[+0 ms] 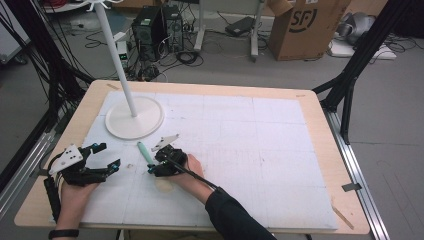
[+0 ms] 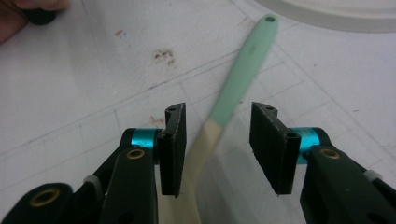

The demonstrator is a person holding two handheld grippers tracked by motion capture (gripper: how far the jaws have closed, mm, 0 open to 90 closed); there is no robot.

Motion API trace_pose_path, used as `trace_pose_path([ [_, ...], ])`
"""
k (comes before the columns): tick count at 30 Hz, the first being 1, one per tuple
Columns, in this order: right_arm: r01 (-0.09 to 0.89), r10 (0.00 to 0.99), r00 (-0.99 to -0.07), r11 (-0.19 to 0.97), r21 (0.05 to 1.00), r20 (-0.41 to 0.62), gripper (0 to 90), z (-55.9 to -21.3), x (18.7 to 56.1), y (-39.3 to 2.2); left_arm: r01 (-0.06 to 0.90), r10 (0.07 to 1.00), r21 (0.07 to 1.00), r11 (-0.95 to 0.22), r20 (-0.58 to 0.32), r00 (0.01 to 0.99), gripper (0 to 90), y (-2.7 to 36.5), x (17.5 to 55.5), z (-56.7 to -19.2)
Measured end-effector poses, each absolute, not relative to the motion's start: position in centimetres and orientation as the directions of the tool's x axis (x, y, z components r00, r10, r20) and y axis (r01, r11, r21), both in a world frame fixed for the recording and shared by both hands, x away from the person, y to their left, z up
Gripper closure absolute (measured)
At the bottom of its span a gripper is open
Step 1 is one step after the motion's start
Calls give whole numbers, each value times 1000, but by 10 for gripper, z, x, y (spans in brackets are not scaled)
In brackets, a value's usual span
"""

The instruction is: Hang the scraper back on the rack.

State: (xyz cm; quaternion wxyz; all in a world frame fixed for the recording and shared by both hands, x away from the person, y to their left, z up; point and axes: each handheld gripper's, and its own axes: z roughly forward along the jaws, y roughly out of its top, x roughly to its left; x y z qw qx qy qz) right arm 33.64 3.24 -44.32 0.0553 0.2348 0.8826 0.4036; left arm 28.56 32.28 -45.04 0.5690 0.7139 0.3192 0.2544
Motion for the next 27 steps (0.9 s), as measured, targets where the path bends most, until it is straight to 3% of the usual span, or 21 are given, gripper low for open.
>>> trace_pose_path([
  [6,359,480,-877,599,715,38,634,-445,330,38,166,746,975,-149,1,666,175,323,286,-450],
  [9,357,496,-868,603,713,15,743,-445,327,41,166,746,975,-150,1,665,174,323,285,-450],
  [19,395,537,-844,594,701,21,786,-443,326,44,165,747,974,-155,6,665,174,322,285,-450],
  [27,428,521,-849,578,695,90,819,-442,333,37,164,747,974,-155,7,665,175,322,285,-450],
])
